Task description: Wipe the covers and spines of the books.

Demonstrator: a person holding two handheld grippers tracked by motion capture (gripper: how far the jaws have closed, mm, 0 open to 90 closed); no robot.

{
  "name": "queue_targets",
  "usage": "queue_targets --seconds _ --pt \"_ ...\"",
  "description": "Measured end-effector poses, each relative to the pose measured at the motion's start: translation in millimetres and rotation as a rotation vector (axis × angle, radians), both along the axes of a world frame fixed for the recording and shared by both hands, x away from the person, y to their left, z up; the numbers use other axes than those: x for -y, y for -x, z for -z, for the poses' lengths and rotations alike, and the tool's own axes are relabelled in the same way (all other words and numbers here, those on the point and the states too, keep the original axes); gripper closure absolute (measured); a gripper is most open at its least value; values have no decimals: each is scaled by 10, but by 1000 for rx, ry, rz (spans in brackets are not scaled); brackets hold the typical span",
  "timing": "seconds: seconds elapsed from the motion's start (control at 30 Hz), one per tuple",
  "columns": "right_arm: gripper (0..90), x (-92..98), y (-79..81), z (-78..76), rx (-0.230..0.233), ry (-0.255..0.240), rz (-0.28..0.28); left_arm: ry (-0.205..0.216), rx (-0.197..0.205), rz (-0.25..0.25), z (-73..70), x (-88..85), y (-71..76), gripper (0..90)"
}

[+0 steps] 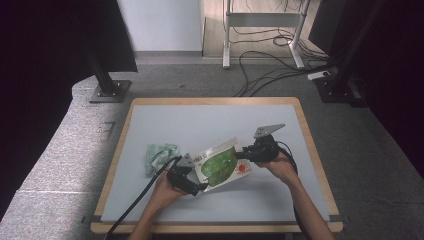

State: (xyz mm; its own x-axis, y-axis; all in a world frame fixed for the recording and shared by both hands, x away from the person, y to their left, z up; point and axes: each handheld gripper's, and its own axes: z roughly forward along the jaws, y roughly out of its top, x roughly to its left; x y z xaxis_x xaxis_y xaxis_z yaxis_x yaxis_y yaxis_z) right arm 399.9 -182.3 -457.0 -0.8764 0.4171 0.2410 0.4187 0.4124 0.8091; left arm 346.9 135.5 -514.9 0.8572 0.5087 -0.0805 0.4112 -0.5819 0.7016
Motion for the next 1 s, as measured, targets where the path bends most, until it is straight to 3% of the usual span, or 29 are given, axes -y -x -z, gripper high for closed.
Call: queue_targets --seconds 0.17,0.33,0.5,0.73,1.0 --pt "685 25 28 33 -16 28 33 -11 55 -14 -62 -1 58 82" --pt "655 53 80 74 -10 69 54 -6 86 -8 -114 2 105 175" --pt "632 86 145 123 -12 97 78 17 90 28 -148 20 153 304" --pt "612 129 231 186 2 119 105 61 115 32 -232 5 183 471" --pt "565 146 287 199 -1 107 113 77 103 42 -271 -6 189 533"
